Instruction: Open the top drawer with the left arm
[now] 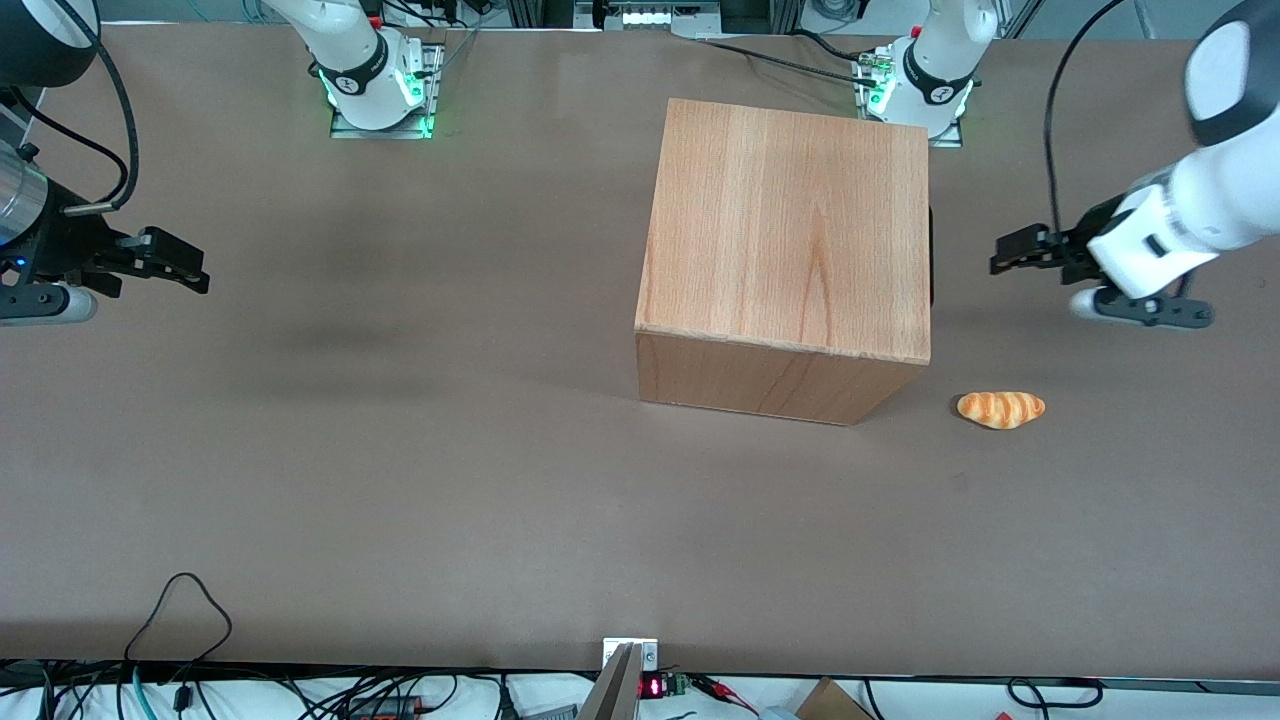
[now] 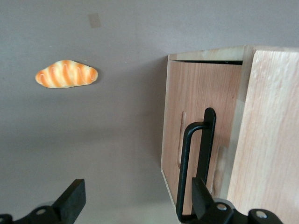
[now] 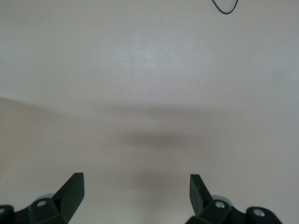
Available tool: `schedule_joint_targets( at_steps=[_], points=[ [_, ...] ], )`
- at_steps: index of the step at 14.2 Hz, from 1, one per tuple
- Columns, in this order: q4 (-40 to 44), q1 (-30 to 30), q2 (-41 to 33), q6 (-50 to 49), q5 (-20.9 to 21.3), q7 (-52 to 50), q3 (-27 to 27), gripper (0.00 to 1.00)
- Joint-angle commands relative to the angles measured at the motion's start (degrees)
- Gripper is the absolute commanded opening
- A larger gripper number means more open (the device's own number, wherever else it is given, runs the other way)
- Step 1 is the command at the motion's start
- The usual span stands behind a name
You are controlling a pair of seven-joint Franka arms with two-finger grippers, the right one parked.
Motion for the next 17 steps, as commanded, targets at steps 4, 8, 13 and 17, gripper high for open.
schedule_joint_targets(
  at_steps=[4,8,13,17],
  points=[
    [-7.3,-0.4,-1.9,5.8,-2.1,-0.4,-1.0,1.0],
    [-9.3,-0.3,-1.6,7.6,-2.2,-0.4,-2.3,1.0],
    [-12.0,-0.4,-1.2,9.5,-2.7,0.1,-2.6,1.0],
    [-12.4,-0.4,-0.5,9.5,-2.7,0.3,-2.5,1.0]
  ],
)
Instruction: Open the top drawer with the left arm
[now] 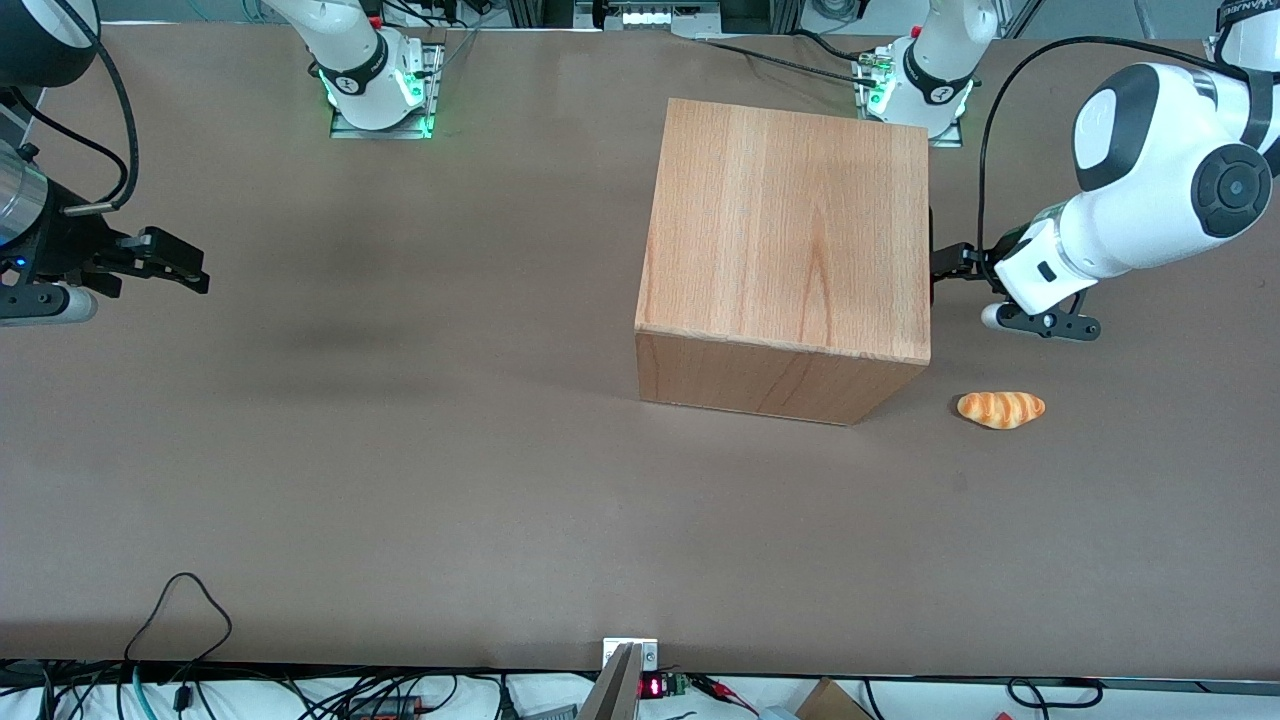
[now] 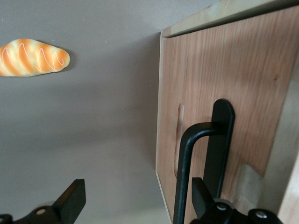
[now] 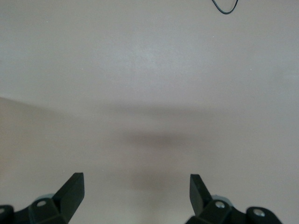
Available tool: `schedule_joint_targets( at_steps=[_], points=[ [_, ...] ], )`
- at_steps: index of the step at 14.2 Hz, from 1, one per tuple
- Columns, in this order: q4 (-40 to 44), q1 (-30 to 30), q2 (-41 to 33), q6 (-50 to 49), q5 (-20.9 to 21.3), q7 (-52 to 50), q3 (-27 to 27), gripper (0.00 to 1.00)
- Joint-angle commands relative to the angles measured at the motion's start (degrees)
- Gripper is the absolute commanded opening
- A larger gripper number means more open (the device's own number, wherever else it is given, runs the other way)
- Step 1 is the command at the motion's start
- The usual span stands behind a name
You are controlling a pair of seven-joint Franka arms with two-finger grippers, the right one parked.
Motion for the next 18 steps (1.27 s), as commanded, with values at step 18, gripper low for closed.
schedule_joint_targets(
  at_steps=[18],
  points=[
    [-1.0,-0.1,3.0,0.9,-1.8,0.4,-0.9,1.0]
  ],
)
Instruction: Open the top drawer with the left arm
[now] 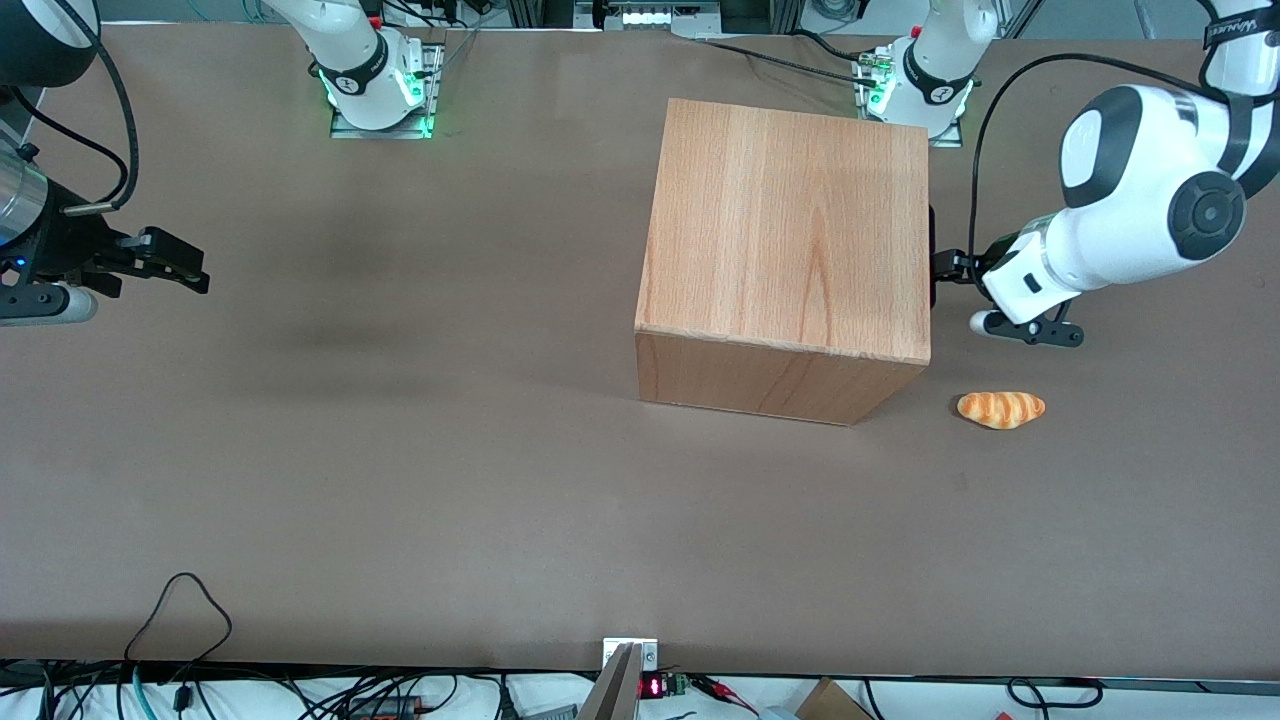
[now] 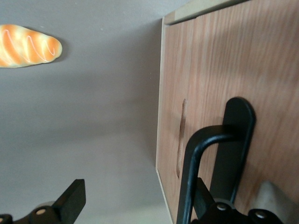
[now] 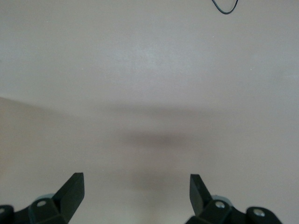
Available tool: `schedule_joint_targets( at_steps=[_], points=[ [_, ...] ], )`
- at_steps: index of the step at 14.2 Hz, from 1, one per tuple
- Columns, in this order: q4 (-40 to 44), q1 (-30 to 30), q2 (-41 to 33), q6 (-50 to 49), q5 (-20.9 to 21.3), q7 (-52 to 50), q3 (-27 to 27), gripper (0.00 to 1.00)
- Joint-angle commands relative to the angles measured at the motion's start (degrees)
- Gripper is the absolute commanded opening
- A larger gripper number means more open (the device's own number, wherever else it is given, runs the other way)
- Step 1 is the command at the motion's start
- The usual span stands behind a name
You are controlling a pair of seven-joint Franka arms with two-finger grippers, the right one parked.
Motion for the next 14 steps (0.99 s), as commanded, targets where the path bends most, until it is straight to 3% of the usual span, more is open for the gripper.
schedule_joint_targets(
  at_steps=[1,8,14],
  points=[
    [-0.4,-0.1,0.5,0.8,-1.8,0.3,-0.6,1.0],
    [0.3,0.5,0.8,0.8,-0.9,0.5,-0.4,1.0],
    [0.5,1.9,0.5,2.4,3.4,0.4,0.1,1.0]
  ],
)
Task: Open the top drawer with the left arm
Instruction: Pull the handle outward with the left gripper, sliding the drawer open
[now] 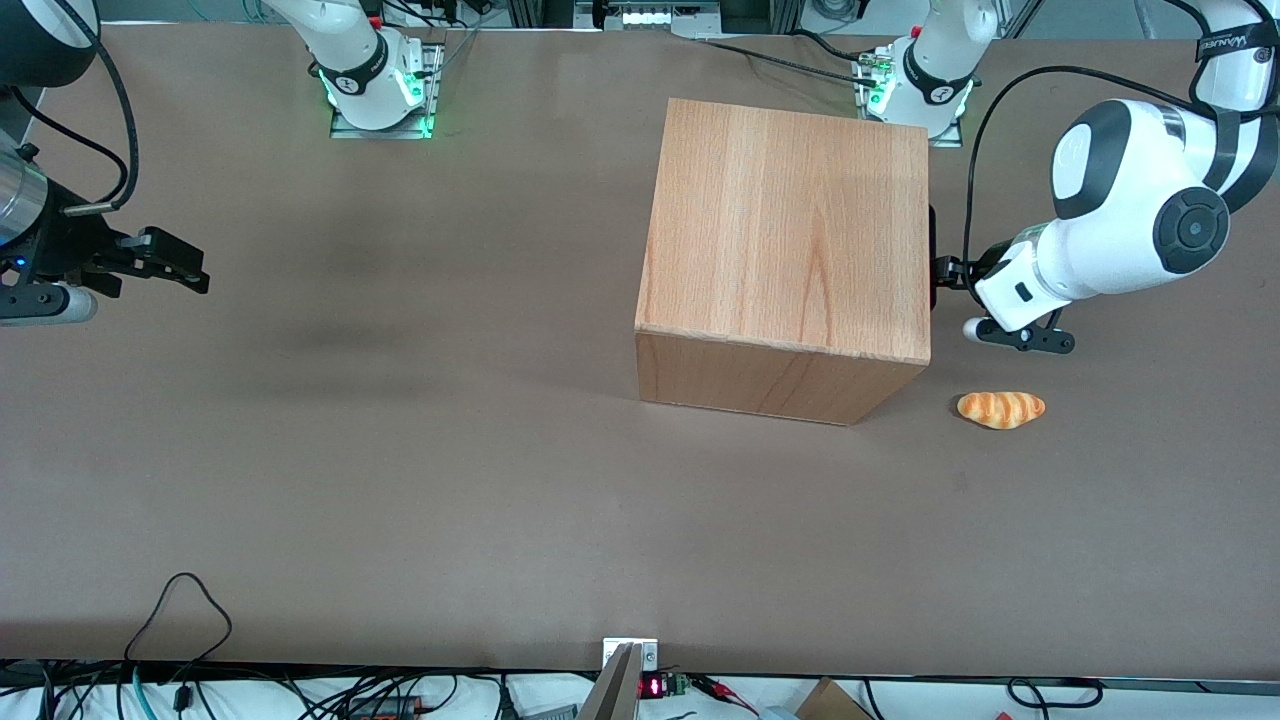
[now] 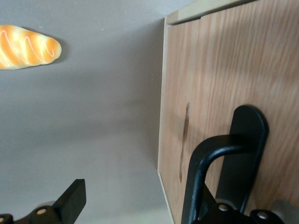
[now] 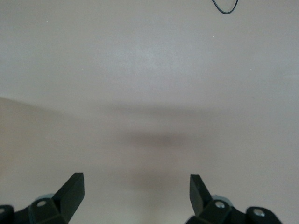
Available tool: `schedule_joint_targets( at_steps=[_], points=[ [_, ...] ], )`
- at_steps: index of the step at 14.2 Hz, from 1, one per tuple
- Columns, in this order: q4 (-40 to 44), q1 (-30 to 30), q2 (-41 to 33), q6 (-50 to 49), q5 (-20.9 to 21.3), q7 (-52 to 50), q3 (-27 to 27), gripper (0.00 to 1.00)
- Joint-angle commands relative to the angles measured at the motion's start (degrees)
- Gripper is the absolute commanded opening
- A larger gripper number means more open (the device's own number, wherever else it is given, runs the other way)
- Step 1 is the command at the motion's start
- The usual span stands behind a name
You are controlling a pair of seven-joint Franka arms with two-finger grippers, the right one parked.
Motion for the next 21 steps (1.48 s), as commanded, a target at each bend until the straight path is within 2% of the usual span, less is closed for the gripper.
schedule_joint_targets(
  at_steps=[1,5,14,17,21],
  points=[
    [0.6,2.0,-0.1,1.8,3.4,0.4,0.1,1.0],
    [0.7,4.5,-0.1,3.1,4.8,0.5,0.1,1.0],
    [1.2,9.3,0.0,3.7,4.9,0.5,0.3,1.0],
    [1.3,10.4,0.1,3.9,7.5,0.5,0.2,1.0],
    [1.3,11.6,0.2,4.5,7.6,0.5,0.3,1.0]
  ],
)
